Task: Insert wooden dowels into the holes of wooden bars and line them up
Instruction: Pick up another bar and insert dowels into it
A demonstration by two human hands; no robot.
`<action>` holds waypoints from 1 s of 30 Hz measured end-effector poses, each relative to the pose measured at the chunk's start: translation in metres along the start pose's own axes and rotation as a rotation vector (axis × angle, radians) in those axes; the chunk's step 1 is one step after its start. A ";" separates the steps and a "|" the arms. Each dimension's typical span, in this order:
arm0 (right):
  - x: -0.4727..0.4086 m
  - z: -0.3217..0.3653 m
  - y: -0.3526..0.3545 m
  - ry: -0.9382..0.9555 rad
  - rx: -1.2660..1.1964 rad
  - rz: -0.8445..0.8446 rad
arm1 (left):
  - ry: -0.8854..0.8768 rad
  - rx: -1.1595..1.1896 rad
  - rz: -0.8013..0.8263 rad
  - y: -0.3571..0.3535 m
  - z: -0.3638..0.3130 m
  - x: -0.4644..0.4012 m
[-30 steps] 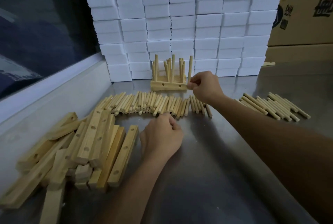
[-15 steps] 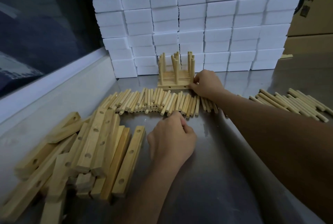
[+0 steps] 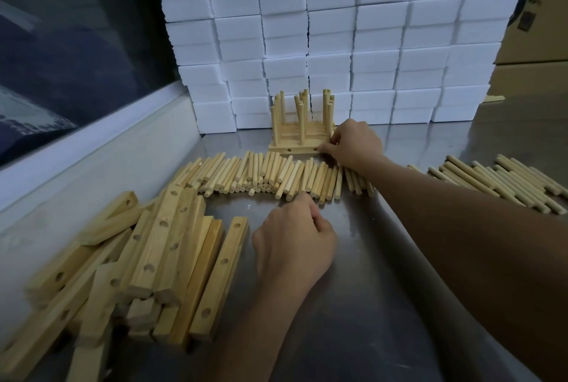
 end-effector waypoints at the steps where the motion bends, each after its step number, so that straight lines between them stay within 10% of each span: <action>1: 0.000 0.001 0.001 -0.005 0.005 0.009 | 0.002 0.000 0.000 0.000 0.000 0.000; 30: 0.172 -0.004 0.076 -0.014 -0.333 -0.229 | -0.135 -0.072 -0.044 0.005 -0.005 0.013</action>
Point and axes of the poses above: each hand's wrist, its own x-axis away from the middle knuckle, its own y-axis out of the back of the hand, z = x × y, the point moved 5 cm from there along -x, towards the middle knuckle, and after that the axes turned 10 degrees about y, right-handed, at the moved point
